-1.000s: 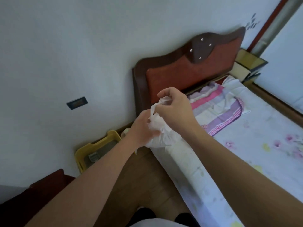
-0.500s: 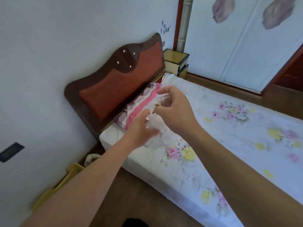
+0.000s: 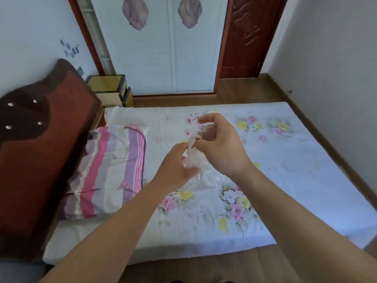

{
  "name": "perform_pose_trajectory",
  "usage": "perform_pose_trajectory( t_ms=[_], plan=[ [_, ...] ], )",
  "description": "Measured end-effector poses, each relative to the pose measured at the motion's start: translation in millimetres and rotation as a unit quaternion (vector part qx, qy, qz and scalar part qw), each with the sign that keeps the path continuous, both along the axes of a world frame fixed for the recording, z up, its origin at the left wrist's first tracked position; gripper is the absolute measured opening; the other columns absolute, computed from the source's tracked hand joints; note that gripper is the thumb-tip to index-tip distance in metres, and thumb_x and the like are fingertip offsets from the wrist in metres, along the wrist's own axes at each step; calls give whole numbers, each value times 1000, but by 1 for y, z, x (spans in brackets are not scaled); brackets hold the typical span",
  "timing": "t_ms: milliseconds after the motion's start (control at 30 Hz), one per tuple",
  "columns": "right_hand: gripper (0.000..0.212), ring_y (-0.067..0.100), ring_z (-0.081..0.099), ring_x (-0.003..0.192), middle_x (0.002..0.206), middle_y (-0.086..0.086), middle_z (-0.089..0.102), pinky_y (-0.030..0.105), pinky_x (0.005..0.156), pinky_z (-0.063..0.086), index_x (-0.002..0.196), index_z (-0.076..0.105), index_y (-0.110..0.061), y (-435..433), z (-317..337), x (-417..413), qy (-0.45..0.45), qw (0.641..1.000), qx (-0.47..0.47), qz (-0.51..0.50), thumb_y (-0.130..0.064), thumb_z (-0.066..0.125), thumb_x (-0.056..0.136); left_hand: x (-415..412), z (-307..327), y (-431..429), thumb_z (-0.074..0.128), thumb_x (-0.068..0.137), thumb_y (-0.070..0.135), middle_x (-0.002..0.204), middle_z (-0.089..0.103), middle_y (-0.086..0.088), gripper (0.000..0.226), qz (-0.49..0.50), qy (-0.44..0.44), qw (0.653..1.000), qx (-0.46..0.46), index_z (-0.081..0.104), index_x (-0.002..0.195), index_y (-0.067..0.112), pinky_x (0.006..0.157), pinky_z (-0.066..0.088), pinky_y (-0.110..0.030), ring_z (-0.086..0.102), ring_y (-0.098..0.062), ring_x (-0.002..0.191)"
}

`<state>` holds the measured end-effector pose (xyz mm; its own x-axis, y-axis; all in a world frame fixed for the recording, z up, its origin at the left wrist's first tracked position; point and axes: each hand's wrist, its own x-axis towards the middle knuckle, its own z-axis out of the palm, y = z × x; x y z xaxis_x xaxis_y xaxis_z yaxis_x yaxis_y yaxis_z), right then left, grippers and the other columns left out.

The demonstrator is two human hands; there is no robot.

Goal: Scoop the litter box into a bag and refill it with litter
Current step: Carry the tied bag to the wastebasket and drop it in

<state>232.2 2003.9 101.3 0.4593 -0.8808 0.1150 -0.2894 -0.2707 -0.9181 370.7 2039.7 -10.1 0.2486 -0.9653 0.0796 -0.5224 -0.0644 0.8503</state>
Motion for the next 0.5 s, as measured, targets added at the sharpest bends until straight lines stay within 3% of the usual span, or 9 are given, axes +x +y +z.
perform_pose_trajectory(
  t_ms=[167, 300, 500],
  plan=[
    [40, 0, 52, 55, 65, -10, 58, 11, 50, 39, 113, 55, -26, 0, 1, -16, -1, 994, -10, -107, -4, 63, 80, -10, 11, -25, 76, 77, 19, 95, 46, 22, 46, -99, -8, 995, -5, 48, 109, 36, 62, 37, -6, 51, 7, 82],
    [42, -1, 51, 52, 60, -11, 54, 10, 47, 38, 115, 54, -24, 5, 7, -51, -6, 984, -19, -180, -2, 62, 80, -44, 18, -44, 76, 77, 20, 96, 51, 15, 43, -170, -9, 985, -11, 52, 109, 34, 62, 39, -8, 53, -2, 79],
    [40, -2, 54, 62, 67, -9, 59, 10, 51, 41, 112, 52, -28, 8, 19, -144, 25, 957, -47, -287, -4, 60, 80, -143, 25, -74, 78, 75, 21, 85, 49, 13, 40, -266, -4, 964, -21, 56, 108, 25, 61, 37, -14, 50, -5, 66]
  ],
)
